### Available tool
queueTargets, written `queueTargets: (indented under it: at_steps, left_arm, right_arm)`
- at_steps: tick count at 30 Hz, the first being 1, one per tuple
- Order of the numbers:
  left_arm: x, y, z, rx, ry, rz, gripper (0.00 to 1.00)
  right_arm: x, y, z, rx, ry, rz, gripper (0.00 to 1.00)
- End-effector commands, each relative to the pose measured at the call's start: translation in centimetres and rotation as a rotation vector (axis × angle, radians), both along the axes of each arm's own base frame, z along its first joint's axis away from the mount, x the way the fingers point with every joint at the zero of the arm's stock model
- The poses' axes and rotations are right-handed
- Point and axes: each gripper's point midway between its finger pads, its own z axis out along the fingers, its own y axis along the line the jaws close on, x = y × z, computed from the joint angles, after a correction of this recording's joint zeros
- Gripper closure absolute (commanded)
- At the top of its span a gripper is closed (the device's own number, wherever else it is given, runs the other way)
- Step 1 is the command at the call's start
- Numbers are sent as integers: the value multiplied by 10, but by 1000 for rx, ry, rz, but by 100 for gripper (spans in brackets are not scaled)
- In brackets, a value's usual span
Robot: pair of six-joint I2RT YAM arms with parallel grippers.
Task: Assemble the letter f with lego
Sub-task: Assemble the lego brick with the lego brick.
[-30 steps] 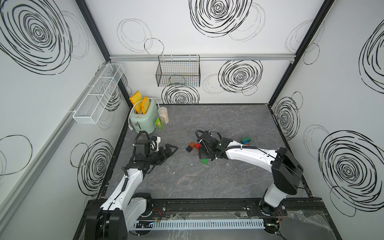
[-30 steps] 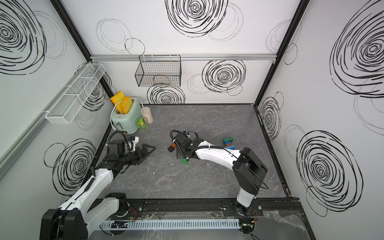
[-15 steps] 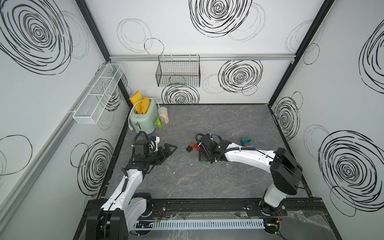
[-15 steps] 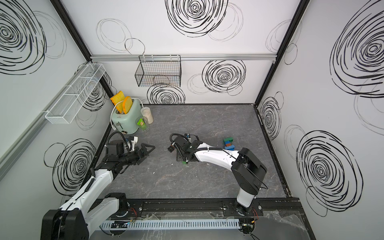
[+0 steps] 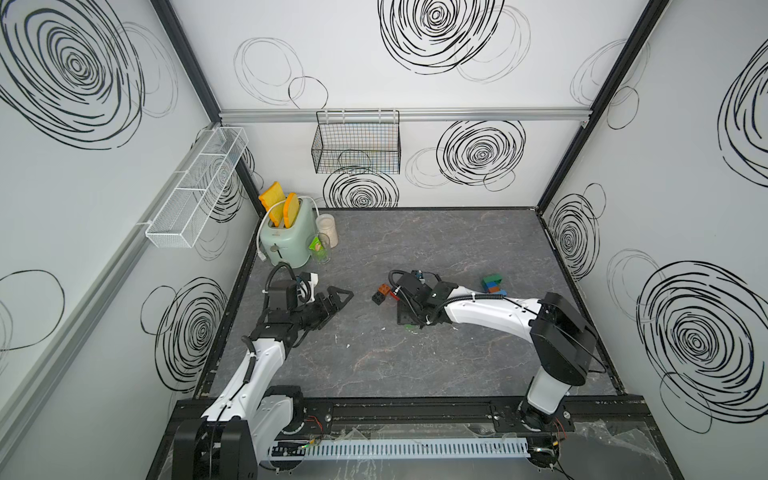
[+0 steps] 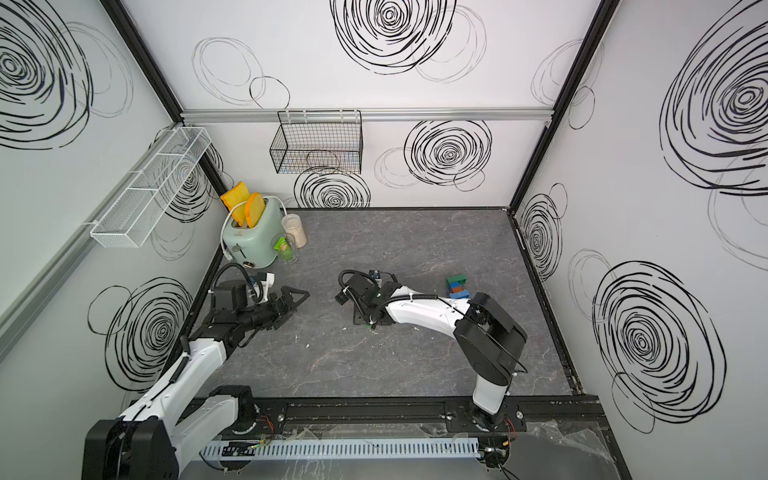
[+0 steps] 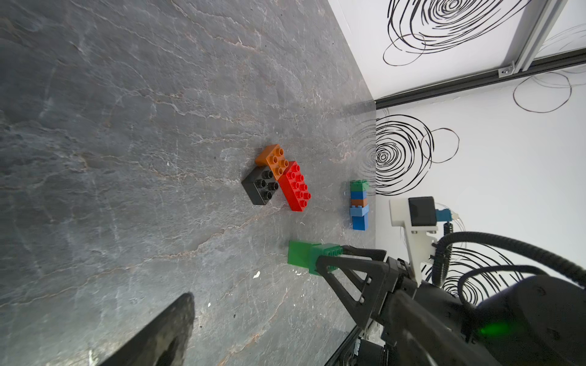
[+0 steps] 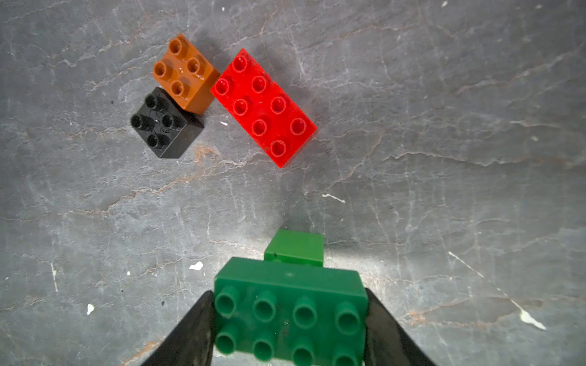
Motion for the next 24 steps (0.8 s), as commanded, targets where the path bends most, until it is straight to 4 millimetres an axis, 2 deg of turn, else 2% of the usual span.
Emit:
queueTargets:
  at_steps: [1,12,24]
  left_arm:
    - [4,4,4,-4,-37,16,2]
    - [5,7,3,-4,-34,32,1]
    - [6,8,4,-5,-36,33,1]
  right_arm:
    - [-1,-7,-10,-22,17,-32,46]
    - [-7,-9,-17,-35,38,-30,46]
    - [-17,-10,-33,-68,69,-11,46]
